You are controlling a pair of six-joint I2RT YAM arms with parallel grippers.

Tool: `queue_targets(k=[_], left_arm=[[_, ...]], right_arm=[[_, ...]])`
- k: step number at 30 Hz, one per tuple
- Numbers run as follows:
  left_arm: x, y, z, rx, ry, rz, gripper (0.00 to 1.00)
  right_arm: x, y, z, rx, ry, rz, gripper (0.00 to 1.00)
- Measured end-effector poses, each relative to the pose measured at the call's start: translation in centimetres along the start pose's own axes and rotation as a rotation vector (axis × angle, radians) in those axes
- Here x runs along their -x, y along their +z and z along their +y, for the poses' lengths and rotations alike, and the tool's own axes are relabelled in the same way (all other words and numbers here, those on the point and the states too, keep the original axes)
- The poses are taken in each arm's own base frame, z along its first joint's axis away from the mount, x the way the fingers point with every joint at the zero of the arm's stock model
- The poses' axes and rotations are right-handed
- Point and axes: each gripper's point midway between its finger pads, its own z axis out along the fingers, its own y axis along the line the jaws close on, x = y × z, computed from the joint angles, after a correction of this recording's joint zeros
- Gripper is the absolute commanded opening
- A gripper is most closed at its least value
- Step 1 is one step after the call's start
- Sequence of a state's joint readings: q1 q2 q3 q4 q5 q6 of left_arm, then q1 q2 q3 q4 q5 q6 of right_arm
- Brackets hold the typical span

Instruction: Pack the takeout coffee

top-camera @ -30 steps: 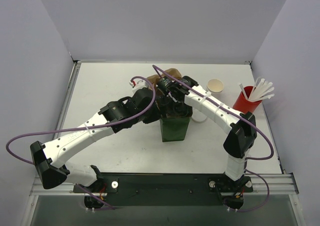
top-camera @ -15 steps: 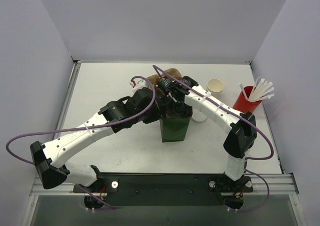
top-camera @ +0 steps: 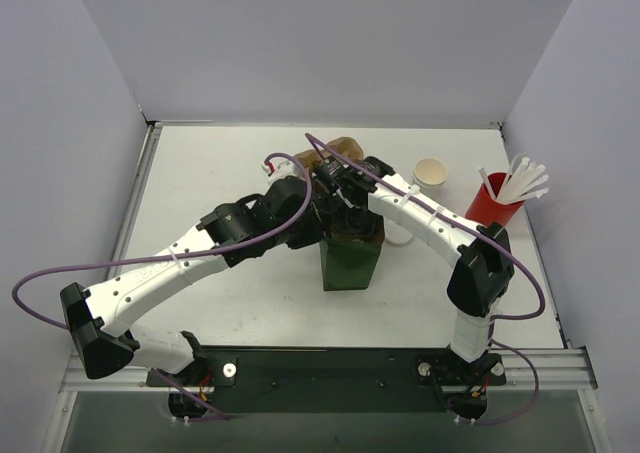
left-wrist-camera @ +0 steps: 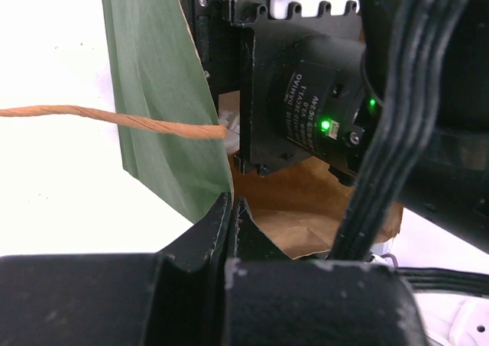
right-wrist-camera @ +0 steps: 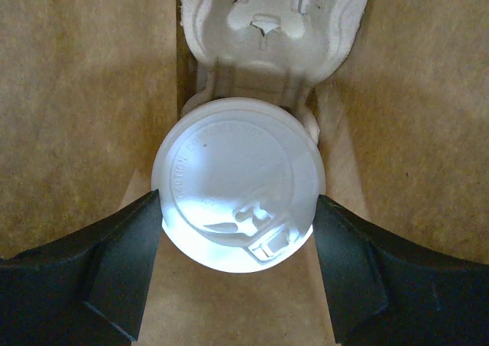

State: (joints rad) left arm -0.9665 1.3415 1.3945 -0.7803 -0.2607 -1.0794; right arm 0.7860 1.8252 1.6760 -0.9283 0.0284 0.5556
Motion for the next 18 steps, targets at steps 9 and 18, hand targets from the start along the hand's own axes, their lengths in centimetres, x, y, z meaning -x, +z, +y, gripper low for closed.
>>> queue_targets(k=[9, 18], left_arm=[[-0.1, -0.1, -0.4, -0.015, -0.002, 0.006, 0.00], [-0.2, -0.1, -0.6, -0.024, -0.002, 0.012, 0.00]], right_arm=[[-0.3, 0.7, 0.0, 0.002, 0.001, 0.004, 0.51], [-0.3, 1.4, 0.1, 0.004, 0.009, 0.000, 0.51]])
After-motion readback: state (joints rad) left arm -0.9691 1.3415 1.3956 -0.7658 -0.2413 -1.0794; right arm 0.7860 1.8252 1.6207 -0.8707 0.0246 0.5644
